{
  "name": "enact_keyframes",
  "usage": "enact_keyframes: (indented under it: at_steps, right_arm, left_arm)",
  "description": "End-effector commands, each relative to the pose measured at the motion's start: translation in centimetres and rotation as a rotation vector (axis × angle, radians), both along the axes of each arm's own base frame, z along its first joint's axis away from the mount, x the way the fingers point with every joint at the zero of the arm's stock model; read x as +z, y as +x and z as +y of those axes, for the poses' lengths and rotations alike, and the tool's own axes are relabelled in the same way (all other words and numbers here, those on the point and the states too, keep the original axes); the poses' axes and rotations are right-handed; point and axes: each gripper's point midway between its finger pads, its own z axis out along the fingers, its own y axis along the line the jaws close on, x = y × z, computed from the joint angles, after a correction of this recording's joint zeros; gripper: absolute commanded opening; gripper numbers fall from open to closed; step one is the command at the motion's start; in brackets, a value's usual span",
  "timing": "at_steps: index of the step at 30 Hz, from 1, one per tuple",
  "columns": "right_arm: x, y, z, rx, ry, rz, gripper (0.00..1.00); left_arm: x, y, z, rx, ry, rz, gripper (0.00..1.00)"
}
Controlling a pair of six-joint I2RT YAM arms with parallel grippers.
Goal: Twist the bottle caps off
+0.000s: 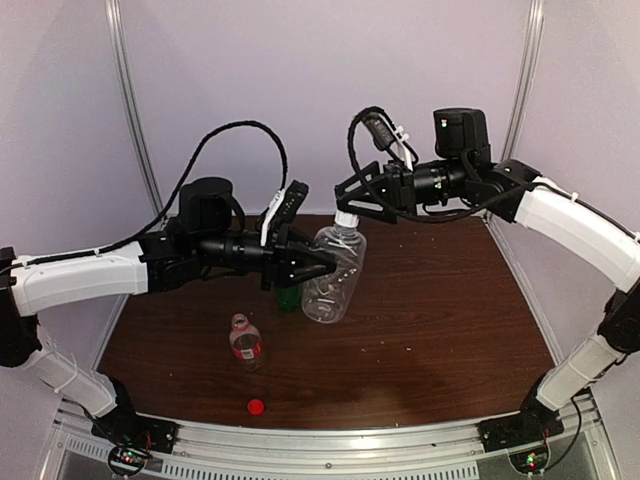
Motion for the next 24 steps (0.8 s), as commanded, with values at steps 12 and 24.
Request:
enact_keyframes:
  at_steps: [12,24]
  right_arm:
    - [1.1,5.8,-2.3,-0.576,-0.014,0.082,0.82]
    - [-1.1,5.6,-0.2,-0.553,-0.053,0.12,0.63]
  left_arm:
    - [2.4,5.6,0.5,0.349,-0.017,-0.046,0.16]
    - [2.3,6.1,0.5,0.376,-0.019,-0.035,0.15]
